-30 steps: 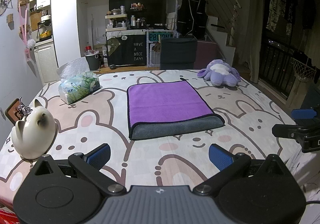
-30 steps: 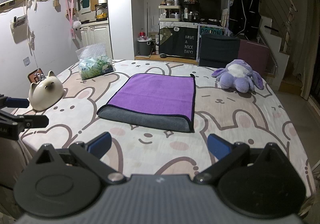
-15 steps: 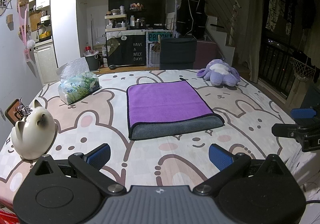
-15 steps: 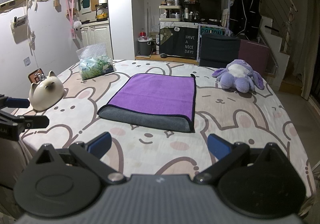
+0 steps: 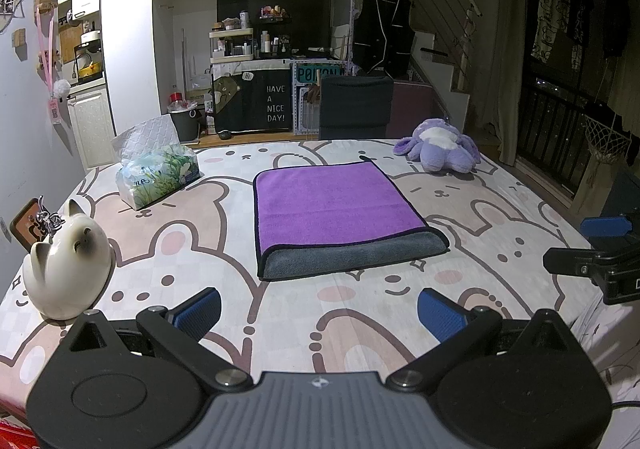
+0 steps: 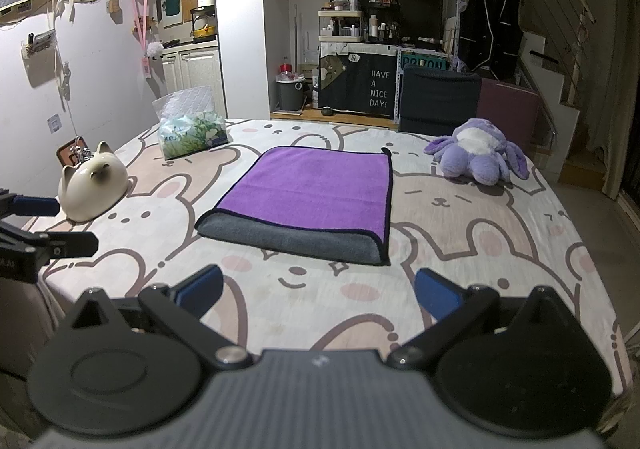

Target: Fold towel

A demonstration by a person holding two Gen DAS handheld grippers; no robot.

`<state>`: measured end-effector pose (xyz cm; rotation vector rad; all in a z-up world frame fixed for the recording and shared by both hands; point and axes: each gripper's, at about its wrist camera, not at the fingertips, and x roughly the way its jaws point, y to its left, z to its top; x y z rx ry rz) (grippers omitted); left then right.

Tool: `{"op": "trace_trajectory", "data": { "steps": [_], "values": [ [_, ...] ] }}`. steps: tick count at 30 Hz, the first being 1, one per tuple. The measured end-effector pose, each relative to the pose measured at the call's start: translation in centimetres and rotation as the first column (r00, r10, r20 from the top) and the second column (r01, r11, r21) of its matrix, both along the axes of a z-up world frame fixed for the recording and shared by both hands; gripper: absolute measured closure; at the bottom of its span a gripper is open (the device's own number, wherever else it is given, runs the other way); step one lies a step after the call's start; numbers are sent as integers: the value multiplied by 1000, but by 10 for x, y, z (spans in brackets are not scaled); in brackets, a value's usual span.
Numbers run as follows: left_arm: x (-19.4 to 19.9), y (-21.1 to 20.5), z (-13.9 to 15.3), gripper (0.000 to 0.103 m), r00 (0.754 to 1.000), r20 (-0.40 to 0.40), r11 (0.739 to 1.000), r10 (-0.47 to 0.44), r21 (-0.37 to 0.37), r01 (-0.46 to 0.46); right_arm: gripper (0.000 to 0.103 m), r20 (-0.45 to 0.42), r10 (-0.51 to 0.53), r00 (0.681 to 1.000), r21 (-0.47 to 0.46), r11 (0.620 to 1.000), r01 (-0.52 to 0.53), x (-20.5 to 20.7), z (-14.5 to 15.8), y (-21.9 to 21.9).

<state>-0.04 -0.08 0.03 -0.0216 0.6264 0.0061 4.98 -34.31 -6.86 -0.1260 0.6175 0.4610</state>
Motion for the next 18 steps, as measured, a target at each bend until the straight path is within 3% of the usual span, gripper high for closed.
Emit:
{"op": "trace_trajectory", "data": {
  "steps": [18],
  "values": [
    [0,-5,6,0,1000,11,1000,-1,-7,1,0,2,6,1000,-2,1000,-6,-3,1,2]
  ]
}}
